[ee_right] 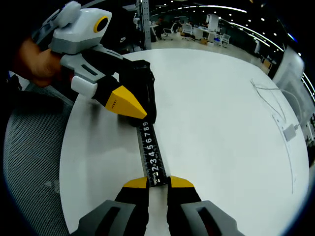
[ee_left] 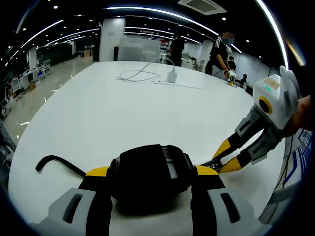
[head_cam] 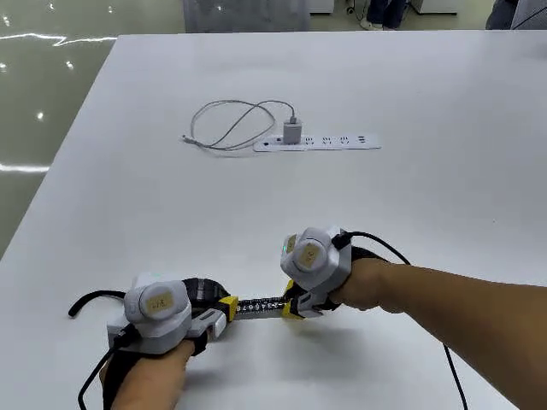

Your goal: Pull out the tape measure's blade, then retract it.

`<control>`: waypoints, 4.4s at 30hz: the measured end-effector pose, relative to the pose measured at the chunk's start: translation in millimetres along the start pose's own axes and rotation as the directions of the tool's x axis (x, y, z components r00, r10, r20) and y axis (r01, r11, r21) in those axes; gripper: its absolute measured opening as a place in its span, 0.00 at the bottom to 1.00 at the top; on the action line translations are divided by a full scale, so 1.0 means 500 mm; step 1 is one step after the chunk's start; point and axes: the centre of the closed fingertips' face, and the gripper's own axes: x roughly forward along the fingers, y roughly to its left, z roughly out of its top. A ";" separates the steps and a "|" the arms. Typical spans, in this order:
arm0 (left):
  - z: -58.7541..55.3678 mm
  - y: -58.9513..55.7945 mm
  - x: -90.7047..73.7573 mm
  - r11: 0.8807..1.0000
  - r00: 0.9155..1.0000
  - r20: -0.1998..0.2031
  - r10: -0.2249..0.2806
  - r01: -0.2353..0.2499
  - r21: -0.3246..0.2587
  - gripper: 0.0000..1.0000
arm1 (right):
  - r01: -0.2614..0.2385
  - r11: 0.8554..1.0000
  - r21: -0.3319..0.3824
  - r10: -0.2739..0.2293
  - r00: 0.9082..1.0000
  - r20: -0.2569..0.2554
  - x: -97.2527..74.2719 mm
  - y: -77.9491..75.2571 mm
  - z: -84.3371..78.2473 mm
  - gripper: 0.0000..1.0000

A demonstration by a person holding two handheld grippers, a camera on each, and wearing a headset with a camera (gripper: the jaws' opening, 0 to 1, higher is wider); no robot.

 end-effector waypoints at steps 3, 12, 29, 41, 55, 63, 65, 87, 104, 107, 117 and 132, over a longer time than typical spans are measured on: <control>0.000 0.000 0.000 1.000 1.000 0.001 0.002 -0.002 -0.001 0.61 | 0.001 1.000 0.009 -0.001 1.000 -0.002 0.001 0.000 0.001 0.10; -0.001 0.002 -0.004 1.000 1.000 0.003 -0.012 0.012 -0.027 0.60 | -0.005 1.000 0.007 0.005 1.000 0.018 0.004 0.002 0.010 0.10; -0.001 0.002 -0.005 0.999 1.000 0.000 -0.029 0.029 -0.037 0.60 | -0.009 1.000 0.003 0.009 0.999 0.049 0.012 0.007 0.026 0.10; 0.000 0.002 -0.005 0.999 0.999 -0.005 -0.033 0.033 -0.030 0.60 | -0.019 1.000 0.015 0.018 0.998 0.058 0.016 0.008 0.035 0.10; -0.001 0.004 -0.003 0.999 0.999 -0.007 -0.039 0.038 -0.031 0.60 | -0.027 0.999 0.022 0.026 0.997 0.067 0.026 0.010 0.048 0.10; -0.002 0.003 -0.003 0.999 0.999 -0.008 -0.040 0.040 -0.030 0.60 | -0.030 0.999 0.024 0.028 0.997 0.078 0.034 0.013 0.060 0.10; -0.002 0.002 -0.003 0.999 0.999 -0.006 -0.040 0.040 -0.030 0.60 | -0.031 0.999 0.026 0.029 0.997 0.078 0.034 0.013 0.062 0.10; -0.001 0.003 -0.004 0.999 0.999 -0.002 -0.041 0.041 -0.029 0.60 | -0.044 0.999 0.029 0.041 0.994 0.102 0.050 0.022 0.088 0.11; -0.001 0.004 -0.003 0.999 0.999 0.001 -0.041 0.041 -0.027 0.60 | -0.052 0.999 -0.009 0.053 0.992 0.116 0.060 0.026 0.102 0.11; -0.001 0.003 -0.003 0.999 0.999 0.003 -0.041 0.041 -0.027 0.60 | -0.053 0.999 -0.010 0.054 0.992 0.116 0.061 0.026 0.104 0.11; -0.001 0.002 -0.004 0.999 0.999 0.004 -0.040 0.041 -0.028 0.61 | -0.064 0.998 -0.006 0.064 0.989 0.131 0.064 0.029 0.112 0.10; -0.002 0.002 -0.003 0.999 0.999 0.008 -0.043 0.044 -0.027 0.61 | -0.049 0.999 -0.007 0.050 0.989 0.143 0.071 0.030 0.126 0.11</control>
